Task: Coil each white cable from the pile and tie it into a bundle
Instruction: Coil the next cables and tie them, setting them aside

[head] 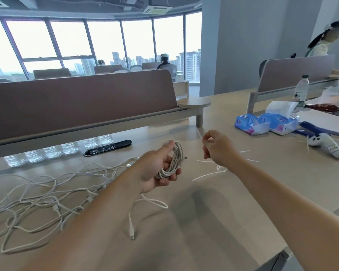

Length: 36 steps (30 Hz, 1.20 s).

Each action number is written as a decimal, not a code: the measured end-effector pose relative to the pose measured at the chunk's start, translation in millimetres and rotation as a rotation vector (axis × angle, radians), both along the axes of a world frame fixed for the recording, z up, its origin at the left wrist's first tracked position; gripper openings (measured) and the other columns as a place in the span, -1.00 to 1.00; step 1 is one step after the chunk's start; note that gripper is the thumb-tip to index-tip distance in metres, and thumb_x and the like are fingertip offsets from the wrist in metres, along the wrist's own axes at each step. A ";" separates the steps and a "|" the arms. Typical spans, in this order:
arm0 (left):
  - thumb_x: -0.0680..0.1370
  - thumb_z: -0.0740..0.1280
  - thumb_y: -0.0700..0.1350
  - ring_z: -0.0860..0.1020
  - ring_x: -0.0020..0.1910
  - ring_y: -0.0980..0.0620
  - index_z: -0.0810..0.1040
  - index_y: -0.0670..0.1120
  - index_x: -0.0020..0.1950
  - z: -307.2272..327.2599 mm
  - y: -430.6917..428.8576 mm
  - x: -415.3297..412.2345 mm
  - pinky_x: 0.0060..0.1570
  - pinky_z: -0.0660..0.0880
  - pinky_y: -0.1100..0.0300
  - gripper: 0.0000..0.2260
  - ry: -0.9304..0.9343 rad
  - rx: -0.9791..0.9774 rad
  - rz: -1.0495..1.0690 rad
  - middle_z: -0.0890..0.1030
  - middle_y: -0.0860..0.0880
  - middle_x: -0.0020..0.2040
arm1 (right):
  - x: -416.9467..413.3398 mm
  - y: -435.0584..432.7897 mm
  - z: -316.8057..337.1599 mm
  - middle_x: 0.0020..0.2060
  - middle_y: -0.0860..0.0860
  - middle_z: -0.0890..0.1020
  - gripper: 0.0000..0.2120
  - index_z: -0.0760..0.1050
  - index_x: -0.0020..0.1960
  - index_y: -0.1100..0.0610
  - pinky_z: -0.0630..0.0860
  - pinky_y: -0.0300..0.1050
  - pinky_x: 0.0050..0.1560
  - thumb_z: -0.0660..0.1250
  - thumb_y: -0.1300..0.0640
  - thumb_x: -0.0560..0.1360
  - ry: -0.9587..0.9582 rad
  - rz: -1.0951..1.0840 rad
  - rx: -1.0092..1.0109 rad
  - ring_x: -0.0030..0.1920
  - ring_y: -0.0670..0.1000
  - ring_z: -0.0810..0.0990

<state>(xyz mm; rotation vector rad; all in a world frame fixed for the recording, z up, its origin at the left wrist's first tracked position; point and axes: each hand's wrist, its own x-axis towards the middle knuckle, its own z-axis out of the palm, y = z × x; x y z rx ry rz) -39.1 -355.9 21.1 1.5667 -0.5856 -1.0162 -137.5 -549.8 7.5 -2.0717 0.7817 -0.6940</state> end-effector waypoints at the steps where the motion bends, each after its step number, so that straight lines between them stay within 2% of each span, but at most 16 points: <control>1: 0.61 0.21 0.28 0.49 -0.41 -0.03 0.53 -0.24 0.10 2.9 4.1 0.0 -0.55 0.23 0.27 -0.45 -0.003 -0.007 0.003 0.57 -0.19 -0.22 | 0.1 4.9 5.0 -0.36 0.11 0.58 -0.86 0.47 -0.07 0.15 0.51 -0.16 -0.35 0.19 0.29 0.62 -0.051 0.019 0.081 -0.43 0.01 0.52; 4: 0.61 0.21 0.28 0.49 -0.41 -0.03 0.52 -0.24 0.08 10.4 18.3 3.5 -0.56 0.24 0.27 -0.45 -0.008 -0.023 0.023 0.58 -0.19 -0.23 | 5.4 20.7 14.9 -0.37 0.11 0.51 -0.84 0.48 -0.12 0.18 0.46 -0.21 -0.41 0.23 0.30 0.63 -0.209 0.124 0.370 -0.44 0.01 0.45; 7: 0.61 0.22 0.29 0.50 -0.40 -0.03 0.54 -0.24 0.06 15.1 37.5 12.7 -0.55 0.26 0.26 -0.45 -0.011 -0.036 0.067 0.59 -0.19 -0.22 | 18.5 40.4 21.2 -0.36 0.06 0.53 -0.84 0.48 -0.10 0.14 0.42 -0.19 -0.35 0.22 0.26 0.64 -0.212 0.217 0.487 -0.45 -0.03 0.45; 11: 0.61 0.21 0.29 0.51 -0.39 -0.03 0.55 -0.25 0.08 19.7 73.1 29.1 -0.51 0.26 0.25 -0.44 -0.018 -0.060 0.130 0.60 -0.19 -0.21 | 40.0 77.6 32.2 -0.36 0.05 0.47 -0.91 0.45 -0.05 0.18 0.23 -0.26 -0.46 0.24 0.30 0.63 -0.229 0.355 0.597 -0.46 -0.06 0.33; 17: 0.60 0.22 0.28 0.51 -0.38 -0.04 0.61 -0.24 0.02 20.8 140.9 69.4 -0.53 0.26 0.26 -0.44 0.001 -0.104 0.272 0.59 -0.21 -0.20 | 88.1 150.8 48.4 -0.33 0.08 0.45 -0.91 0.49 -0.11 0.20 0.22 -0.26 -0.45 0.30 0.31 0.57 -0.159 0.463 0.376 -0.52 -0.11 0.33; 21: 0.61 0.21 0.28 0.49 -0.38 -0.04 0.63 -0.23 -0.03 18.1 181.3 93.5 -0.52 0.25 0.27 -0.44 -0.011 -0.101 0.389 0.59 -0.20 -0.22 | 124.1 199.9 53.7 -0.42 0.06 0.48 -0.90 0.54 -0.18 0.18 0.21 -0.22 -0.49 0.32 0.25 0.51 -0.129 0.537 0.272 -0.53 -0.07 0.32; 25: 0.62 0.20 0.28 0.50 -0.39 -0.04 0.61 -0.24 -0.02 16.0 226.6 125.2 -0.53 0.25 0.26 -0.44 -0.015 -0.112 0.489 0.60 -0.19 -0.24 | 165.8 254.0 53.3 -0.49 -0.02 0.51 -0.86 0.56 -0.23 0.15 0.29 -0.22 -0.47 0.32 0.19 0.51 -0.053 0.596 0.175 -0.49 -0.04 0.37; 28: 0.62 0.19 0.27 0.49 -0.40 -0.05 0.61 -0.24 -0.04 13.7 248.8 143.6 -0.55 0.25 0.27 -0.44 -0.001 -0.136 0.548 0.59 -0.20 -0.25 | 187.1 276.7 47.9 -0.45 0.02 0.51 -0.83 0.53 -0.31 0.16 0.29 -0.20 -0.42 0.32 0.23 0.47 -0.021 0.599 0.169 -0.45 -0.01 0.38; 32: 0.61 0.20 0.27 0.50 -0.41 -0.05 0.61 -0.24 -0.06 4.9 268.7 166.1 -0.52 0.22 0.25 -0.44 0.006 -0.183 0.597 0.59 -0.21 -0.25 | 205.3 294.4 40.9 -0.46 0.02 0.52 -0.89 0.58 -0.20 0.30 0.29 -0.25 -0.47 0.34 0.27 0.46 0.005 0.656 0.212 -0.48 -0.04 0.36; 36: 0.61 0.20 0.28 0.51 -0.38 -0.05 0.62 -0.24 -0.02 -2.3 274.3 178.8 -0.48 0.23 0.23 -0.44 -0.004 -0.186 0.607 0.60 -0.19 -0.24 | 216.5 301.5 35.0 -0.48 0.00 0.52 -0.90 0.61 -0.20 0.29 0.33 -0.19 -0.39 0.38 0.25 0.44 0.030 0.669 0.140 -0.45 -0.01 0.38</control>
